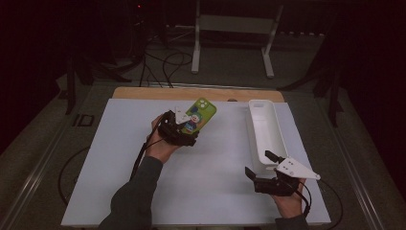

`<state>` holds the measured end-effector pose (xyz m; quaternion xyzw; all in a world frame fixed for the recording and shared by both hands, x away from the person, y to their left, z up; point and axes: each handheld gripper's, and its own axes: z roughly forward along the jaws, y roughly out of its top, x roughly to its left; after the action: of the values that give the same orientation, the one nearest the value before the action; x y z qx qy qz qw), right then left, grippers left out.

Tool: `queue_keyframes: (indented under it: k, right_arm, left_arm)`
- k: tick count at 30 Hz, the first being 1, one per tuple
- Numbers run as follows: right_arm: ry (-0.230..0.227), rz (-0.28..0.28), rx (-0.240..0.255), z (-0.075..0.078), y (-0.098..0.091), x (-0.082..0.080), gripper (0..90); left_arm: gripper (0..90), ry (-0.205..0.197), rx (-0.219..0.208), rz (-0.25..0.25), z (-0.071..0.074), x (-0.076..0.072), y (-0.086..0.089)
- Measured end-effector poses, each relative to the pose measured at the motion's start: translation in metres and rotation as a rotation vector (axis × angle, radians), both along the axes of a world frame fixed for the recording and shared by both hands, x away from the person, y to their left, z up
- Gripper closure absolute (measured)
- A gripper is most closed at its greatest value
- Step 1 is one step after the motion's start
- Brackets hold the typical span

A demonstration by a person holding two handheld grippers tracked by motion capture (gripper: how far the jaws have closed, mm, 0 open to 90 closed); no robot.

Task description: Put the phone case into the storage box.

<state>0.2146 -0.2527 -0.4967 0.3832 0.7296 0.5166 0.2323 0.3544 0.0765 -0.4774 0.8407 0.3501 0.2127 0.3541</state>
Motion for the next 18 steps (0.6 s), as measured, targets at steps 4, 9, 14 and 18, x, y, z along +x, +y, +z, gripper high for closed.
queue_keyframes:
  k: [4,9,14,18]
  right_arm:
    - [0.019,0.005,-0.005,0.004,0.001,0.006,8.0]
    - [0.038,0.012,-0.005,0.011,0.001,0.013,7.9]
    - [0.066,0.017,0.014,0.019,0.001,0.022,8.0]
    - [0.086,0.02,0.025,0.022,0.001,0.028,7.9]
  left_arm:
    - [16.4,-0.022,-0.01,-0.006,0.005,-0.002,0.002]
    - [16.3,-0.046,-0.012,-0.024,0.012,-0.005,0.003]
    - [16.3,-0.062,-0.019,-0.036,0.017,-0.008,0.003]
    - [16.3,-0.076,-0.023,-0.045,0.02,-0.01,0.003]
